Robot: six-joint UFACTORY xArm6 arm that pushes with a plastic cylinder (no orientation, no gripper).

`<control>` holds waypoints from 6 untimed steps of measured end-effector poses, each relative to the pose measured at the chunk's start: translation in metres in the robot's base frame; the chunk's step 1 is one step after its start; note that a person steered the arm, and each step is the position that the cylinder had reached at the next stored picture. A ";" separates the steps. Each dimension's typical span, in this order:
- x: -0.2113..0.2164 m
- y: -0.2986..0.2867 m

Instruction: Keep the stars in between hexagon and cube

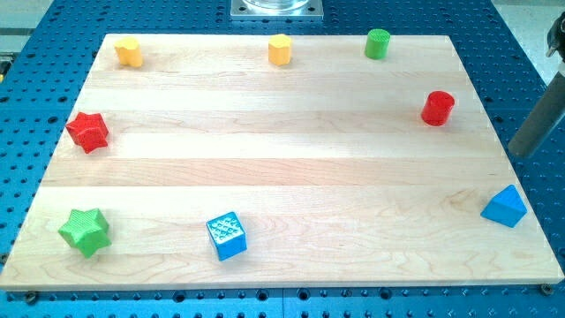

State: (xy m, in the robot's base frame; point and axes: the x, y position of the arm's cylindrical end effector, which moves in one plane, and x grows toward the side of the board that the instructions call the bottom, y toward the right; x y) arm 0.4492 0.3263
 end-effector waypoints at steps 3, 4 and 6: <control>0.007 -0.117; 0.007 -0.077; -0.106 -0.037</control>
State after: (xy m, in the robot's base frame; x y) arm 0.3428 0.2889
